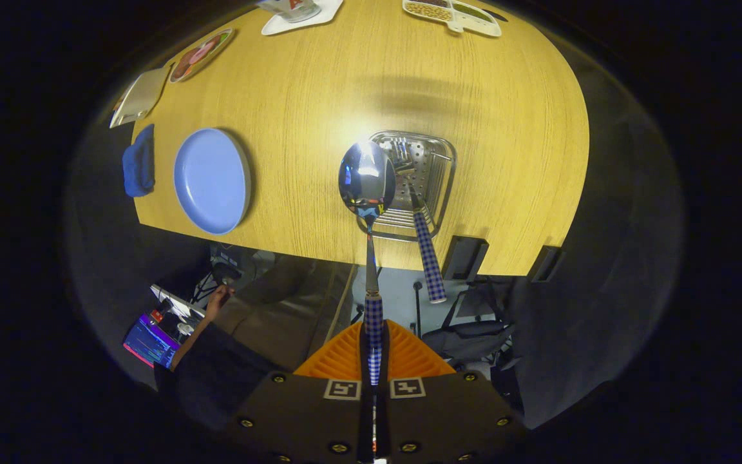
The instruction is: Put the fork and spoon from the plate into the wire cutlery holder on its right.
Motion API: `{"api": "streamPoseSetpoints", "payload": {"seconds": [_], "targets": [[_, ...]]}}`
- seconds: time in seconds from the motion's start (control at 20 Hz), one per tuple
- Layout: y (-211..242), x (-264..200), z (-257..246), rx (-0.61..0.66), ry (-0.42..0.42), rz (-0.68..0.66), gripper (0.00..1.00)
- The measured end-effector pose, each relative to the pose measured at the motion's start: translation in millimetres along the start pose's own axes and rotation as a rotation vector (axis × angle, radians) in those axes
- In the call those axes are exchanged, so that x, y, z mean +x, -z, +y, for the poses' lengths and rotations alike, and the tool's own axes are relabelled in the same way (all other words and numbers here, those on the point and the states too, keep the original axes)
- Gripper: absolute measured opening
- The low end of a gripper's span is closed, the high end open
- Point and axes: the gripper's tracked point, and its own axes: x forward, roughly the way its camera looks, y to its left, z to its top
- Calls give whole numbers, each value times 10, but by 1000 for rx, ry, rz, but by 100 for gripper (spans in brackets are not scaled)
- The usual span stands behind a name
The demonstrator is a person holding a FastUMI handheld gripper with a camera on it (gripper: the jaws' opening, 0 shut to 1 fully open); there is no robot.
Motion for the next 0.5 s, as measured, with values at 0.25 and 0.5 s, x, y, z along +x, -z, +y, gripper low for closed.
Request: {"api": "streamPoseSetpoints", "payload": {"seconds": [0.25, 0.5], "targets": [[-90, 117, -46, 70, -6, 62, 2], [-231, 182, -67, 111, 31, 117, 2]]}}
